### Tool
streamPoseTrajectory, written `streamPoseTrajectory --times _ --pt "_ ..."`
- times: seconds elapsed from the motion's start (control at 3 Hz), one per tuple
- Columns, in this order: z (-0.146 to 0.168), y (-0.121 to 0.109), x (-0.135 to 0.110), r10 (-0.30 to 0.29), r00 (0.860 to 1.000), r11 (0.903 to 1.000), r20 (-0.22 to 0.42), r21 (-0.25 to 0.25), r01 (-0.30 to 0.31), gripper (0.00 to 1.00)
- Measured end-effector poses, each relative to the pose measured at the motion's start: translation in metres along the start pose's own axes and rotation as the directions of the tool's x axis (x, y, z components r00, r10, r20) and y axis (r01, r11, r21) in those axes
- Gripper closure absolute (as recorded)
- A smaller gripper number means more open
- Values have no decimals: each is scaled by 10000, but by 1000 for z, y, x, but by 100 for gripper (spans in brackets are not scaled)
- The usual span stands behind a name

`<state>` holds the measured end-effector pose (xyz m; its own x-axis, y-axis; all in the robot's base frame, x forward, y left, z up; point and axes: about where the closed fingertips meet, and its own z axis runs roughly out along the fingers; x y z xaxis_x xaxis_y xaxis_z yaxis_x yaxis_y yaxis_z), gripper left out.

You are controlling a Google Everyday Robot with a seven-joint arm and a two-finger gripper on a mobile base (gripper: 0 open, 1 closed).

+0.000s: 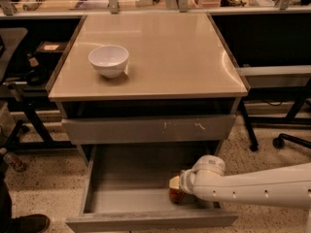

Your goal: Place coke can into middle drawer

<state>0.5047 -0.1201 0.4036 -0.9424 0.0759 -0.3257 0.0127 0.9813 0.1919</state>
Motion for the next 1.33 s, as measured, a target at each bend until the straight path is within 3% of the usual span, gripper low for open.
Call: streamPoseTrajectory --times 0.33,0.67,1.33 --pt "-1 0 3 -52 10000 10000 -12 -8 52 100" --pt "-1 0 3 -54 10000 10000 -11 -7 54 81" --pt "-1 0 3 -55 10000 10000 -11 -7 55 35"
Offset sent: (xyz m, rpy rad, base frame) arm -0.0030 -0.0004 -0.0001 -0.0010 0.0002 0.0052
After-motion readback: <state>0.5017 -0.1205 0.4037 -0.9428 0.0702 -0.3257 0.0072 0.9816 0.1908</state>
